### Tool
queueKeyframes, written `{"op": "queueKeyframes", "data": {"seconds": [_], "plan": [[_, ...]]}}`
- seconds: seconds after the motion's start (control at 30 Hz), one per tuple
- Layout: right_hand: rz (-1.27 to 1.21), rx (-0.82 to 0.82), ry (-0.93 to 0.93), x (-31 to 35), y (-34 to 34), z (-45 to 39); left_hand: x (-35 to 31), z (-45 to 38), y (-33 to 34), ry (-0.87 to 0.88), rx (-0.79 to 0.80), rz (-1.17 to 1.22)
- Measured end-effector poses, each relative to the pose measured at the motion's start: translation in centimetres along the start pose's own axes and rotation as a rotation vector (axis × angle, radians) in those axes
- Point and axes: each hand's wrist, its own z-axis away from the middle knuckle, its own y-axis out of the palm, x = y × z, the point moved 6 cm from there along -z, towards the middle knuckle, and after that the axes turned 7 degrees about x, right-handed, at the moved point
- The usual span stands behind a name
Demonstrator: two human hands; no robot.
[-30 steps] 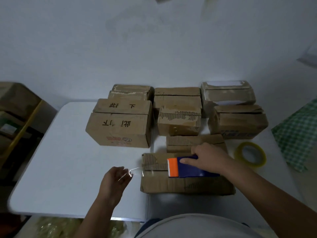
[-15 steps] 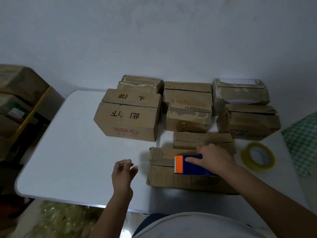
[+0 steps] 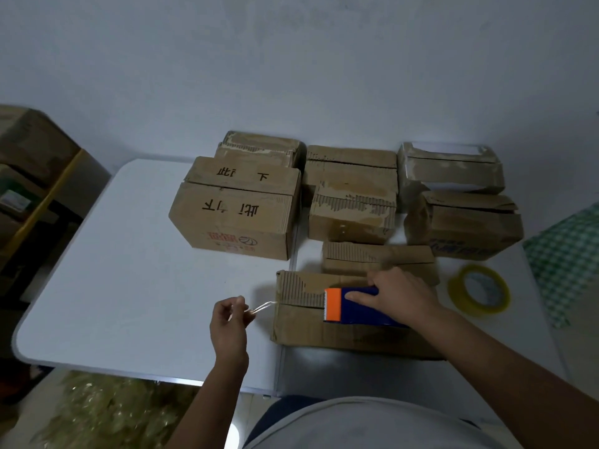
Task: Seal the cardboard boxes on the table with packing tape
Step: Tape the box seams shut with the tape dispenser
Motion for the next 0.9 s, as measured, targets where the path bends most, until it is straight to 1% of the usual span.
{"op": "queueKeyframes", "data": {"seconds": [0.07, 0.17, 0.33, 0.4, 0.53, 0.57, 0.6, 0.67, 0.7, 0.73, 0.77, 0.8, 0.87, 0.9], "plan": [[0.011, -0.006, 0.005, 0.0, 0.1, 0.0, 0.9, -0.6, 0.7, -0.047, 0.015, -0.001], [0.014, -0.001, 0.014, 0.1, 0.0, -0.2, 2.0, -1.5, 1.7, -0.075, 0.075, -0.076], [0.002, 0.005, 0.01, 0.1, 0.0, -0.2, 4.0, -1.0, 3.9, -0.156, 0.231, -0.334], [0.005, 0.001, 0.009, 0.2, 0.0, -0.2, 4.0, -0.8, 4.4, -0.189, 0.31, -0.4], [0.009, -0.009, 0.008, 0.3, 0.1, -0.5, 3.4, -1.2, 4.5, -0.21, 0.417, -0.611], [0.008, -0.016, 0.007, 0.3, 0.2, -0.5, 3.3, -1.3, 4.7, -0.244, 0.453, -0.616], [0.006, -0.024, 0.007, 0.3, 0.2, -0.6, 3.3, -1.4, 4.9, -0.306, 0.509, -0.569], [0.001, -0.03, 0.01, 0.2, 0.3, -0.6, 3.5, -1.2, 5.5, -0.466, 0.622, -0.362], [0.001, -0.031, 0.012, 0.1, 0.4, -0.7, 3.6, -1.0, 5.6, -0.535, 0.635, -0.279], [0.001, -0.03, 0.016, 0.1, 0.4, -0.7, 3.6, -1.0, 5.6, -0.556, 0.635, -0.285], [0.002, -0.029, 0.018, 0.1, 0.4, -0.7, 3.6, -1.2, 5.7, -0.527, 0.633, -0.371], [0.003, -0.026, 0.018, 0.1, 0.4, -0.7, 3.6, -1.5, 5.7, -0.445, 0.613, -0.536], [0.001, -0.021, 0.01, 0.2, 0.4, -0.7, 2.4, -2.5, 5.1, -0.131, 0.414, -0.95], [0.001, -0.021, 0.008, 0.2, 0.4, -0.7, 1.5, -2.4, 5.3, 0.019, 0.35, -1.04]]}}
